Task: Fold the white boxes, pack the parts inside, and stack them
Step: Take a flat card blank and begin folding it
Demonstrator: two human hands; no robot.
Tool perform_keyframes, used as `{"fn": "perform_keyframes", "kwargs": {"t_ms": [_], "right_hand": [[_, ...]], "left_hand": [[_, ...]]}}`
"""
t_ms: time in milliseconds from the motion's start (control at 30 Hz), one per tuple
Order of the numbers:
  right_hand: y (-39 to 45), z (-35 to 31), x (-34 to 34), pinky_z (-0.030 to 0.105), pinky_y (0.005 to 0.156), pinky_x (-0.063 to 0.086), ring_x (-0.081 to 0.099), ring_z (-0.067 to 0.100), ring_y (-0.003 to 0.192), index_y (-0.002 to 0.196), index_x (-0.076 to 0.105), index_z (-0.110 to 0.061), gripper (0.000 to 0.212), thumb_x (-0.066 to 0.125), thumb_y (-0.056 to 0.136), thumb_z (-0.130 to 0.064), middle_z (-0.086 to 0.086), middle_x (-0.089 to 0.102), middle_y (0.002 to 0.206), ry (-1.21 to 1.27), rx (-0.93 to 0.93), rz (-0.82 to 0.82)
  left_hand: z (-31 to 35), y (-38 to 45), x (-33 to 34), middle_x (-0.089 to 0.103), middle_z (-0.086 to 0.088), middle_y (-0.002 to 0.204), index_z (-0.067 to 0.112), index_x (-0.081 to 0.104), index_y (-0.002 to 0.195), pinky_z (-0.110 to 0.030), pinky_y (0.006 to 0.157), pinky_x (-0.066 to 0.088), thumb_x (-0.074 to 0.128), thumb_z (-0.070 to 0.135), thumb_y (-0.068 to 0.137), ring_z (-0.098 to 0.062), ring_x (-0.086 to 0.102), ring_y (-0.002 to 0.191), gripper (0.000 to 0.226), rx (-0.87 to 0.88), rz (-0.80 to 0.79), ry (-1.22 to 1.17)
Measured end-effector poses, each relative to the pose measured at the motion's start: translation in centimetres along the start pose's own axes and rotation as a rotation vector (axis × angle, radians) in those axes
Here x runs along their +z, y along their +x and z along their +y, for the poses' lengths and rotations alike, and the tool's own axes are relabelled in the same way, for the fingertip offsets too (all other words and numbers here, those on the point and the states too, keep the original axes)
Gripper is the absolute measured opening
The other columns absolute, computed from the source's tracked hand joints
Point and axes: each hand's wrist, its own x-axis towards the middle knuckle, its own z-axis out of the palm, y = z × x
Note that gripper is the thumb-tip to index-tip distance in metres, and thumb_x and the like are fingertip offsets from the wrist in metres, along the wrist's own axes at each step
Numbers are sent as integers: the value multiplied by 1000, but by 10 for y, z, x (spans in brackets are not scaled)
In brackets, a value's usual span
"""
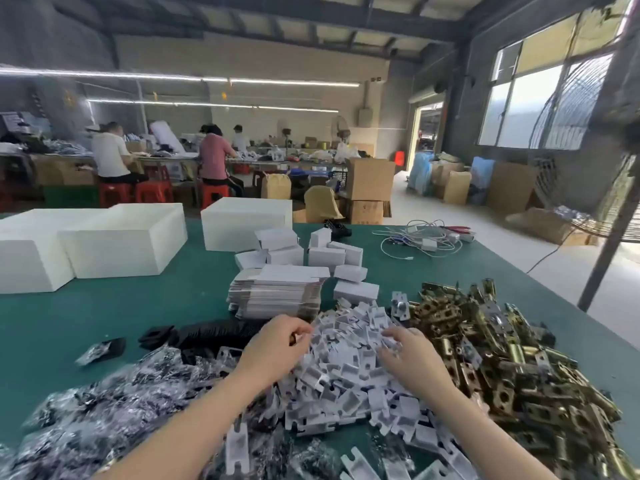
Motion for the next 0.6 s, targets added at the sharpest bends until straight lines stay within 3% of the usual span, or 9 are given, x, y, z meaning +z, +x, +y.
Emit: {"fn": "perform_keyframes", "kwargs": {"t_ms": [67, 133, 233, 333, 433, 533, 600], "right_hand": [[2, -6, 11, 26, 70, 52, 57, 10, 92, 131, 55, -30, 39, 52, 95, -44, -3, 53, 131, -110, 10, -18], [-1, -9, 22, 30, 81, 49, 48, 17, 115, 130, 56, -34, 40, 46, 94, -49, -5, 51, 134, -201, 10, -22], [-6, -16, 32, 33, 87, 46, 39, 20, 124, 128, 56, -40, 44, 43, 92, -60, -9, 50, 133, -319, -8, -50], [-8, -21, 38, 40, 100, 45, 42, 20, 126, 134, 52, -40, 47, 42, 93, -61, -7, 49, 137, -320, -12, -102], [-10, -26, 37, 45, 108, 33, 36, 24, 130, 134, 51, -41, 44, 41, 94, -56, -5, 48, 140, -253, 24, -138], [-7, -34, 30, 48, 108, 21, 29, 28, 134, 125, 56, -44, 36, 42, 93, -51, -10, 50, 139, -281, 72, -98], [0, -47, 25, 47, 105, 25, 34, 27, 129, 123, 58, -42, 33, 44, 94, -45, -9, 53, 134, -344, 53, -5]], "left_hand": [[-8, -3, 12, 49, 11, 134, 38, 56, 131, -30, 93, 48, 50, 51, 95, -5, 52, 113, 39, -58, -124, 153], [-18, -11, 27, 39, 8, 144, 39, 42, 142, -36, 100, 45, 44, 64, 91, -14, 43, 127, 57, -119, -250, 270], [-27, -16, 40, 28, 7, 156, 41, 30, 149, -46, 113, 32, 32, 74, 90, -19, 22, 145, 67, -115, -271, 366], [-31, -15, 40, 30, 13, 156, 43, 30, 148, -50, 115, 26, 28, 76, 90, -15, 22, 145, 67, -56, -251, 389], [-34, -12, 37, 34, 16, 154, 44, 33, 147, -48, 115, 24, 27, 78, 89, -10, 27, 143, 68, -9, -265, 371], [-37, -9, 32, 38, 20, 150, 45, 38, 144, -46, 114, 25, 29, 80, 86, -6, 32, 139, 68, 19, -274, 342], [-37, -7, 30, 39, 24, 147, 47, 41, 141, -47, 114, 25, 32, 78, 86, -2, 34, 135, 64, 26, -284, 309]]}}
